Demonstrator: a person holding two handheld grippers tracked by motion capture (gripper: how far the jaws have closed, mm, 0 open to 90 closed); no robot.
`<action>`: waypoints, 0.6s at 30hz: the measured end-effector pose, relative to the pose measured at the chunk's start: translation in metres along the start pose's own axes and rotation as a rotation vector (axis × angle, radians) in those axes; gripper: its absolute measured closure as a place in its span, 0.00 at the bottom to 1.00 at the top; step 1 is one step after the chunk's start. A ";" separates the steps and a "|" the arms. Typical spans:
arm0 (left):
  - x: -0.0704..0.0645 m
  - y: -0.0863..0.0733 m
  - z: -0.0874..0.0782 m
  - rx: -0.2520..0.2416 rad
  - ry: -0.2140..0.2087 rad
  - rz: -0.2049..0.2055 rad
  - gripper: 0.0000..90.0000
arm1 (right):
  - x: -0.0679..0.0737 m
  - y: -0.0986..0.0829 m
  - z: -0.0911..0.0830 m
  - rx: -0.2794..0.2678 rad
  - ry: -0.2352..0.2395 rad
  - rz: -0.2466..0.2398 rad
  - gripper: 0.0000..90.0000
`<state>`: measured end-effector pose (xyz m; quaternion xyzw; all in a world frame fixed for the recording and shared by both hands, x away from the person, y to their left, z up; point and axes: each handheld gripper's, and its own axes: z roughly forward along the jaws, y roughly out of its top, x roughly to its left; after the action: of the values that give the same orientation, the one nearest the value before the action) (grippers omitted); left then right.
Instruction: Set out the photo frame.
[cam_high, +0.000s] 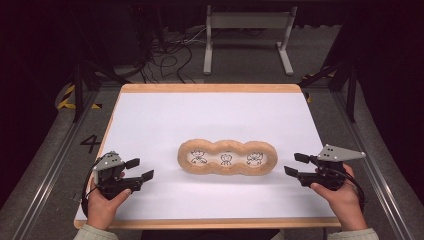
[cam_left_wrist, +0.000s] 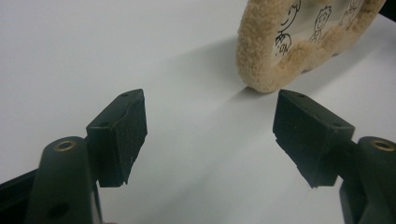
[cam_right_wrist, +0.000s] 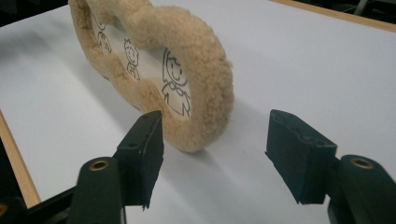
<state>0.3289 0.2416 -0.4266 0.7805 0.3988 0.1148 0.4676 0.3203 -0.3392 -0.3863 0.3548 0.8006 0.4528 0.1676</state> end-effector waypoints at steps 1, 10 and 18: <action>0.001 -0.002 -0.001 0.008 -0.002 -0.007 0.30 | -0.001 -0.003 0.000 0.003 0.001 0.003 0.39; 0.011 -0.009 0.004 0.040 0.003 0.008 0.29 | -0.007 -0.034 0.009 0.047 0.013 0.025 0.29; 0.016 -0.013 0.014 0.071 0.000 -0.010 0.29 | -0.006 -0.049 0.027 0.119 0.000 0.011 0.22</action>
<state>0.3399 0.2476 -0.4477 0.7945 0.4065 0.0985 0.4402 0.3202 -0.3435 -0.4427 0.3684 0.8242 0.4055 0.1436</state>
